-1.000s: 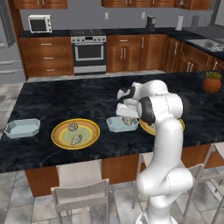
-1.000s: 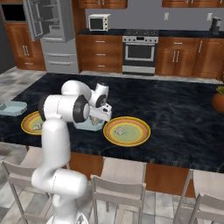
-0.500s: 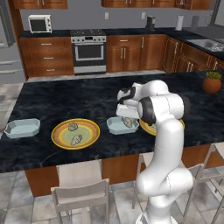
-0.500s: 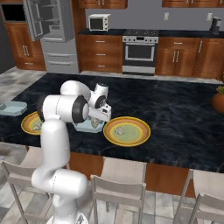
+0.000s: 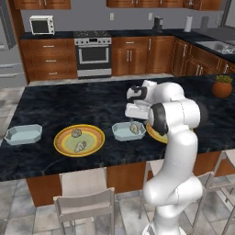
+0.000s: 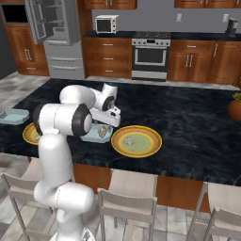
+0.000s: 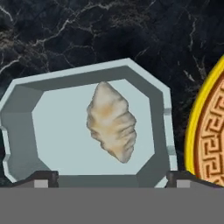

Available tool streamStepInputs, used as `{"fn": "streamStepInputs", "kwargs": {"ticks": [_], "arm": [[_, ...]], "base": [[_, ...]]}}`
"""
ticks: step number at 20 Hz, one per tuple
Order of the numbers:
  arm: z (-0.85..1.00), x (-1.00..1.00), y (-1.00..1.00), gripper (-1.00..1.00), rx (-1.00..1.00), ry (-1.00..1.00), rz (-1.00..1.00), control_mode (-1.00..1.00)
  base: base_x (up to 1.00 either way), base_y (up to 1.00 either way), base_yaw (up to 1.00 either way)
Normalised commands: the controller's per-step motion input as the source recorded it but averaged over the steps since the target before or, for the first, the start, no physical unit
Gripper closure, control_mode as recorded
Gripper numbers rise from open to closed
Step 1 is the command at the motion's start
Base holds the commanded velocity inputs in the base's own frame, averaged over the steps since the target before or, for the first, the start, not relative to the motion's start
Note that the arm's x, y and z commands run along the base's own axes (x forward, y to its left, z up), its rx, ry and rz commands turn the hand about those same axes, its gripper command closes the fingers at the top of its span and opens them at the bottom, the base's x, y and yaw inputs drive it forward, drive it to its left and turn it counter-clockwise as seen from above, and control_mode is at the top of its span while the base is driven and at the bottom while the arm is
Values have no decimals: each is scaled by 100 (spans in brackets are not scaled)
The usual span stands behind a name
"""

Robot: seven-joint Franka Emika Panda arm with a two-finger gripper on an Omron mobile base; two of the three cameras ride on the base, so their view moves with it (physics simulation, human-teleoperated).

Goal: Place two dumplings into each of the tupperware containers and then place the containers in the fridge.

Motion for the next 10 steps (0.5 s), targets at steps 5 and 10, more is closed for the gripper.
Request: {"fn": "streamStepInputs", "kwargs": {"ticks": [5,10], "arm": [[29,-15,-45,-100,0,0,0,-100],[25,-2,-62,-100,0,0,0,-100]], "base": [[0,0,0],[0,0,0]]}}
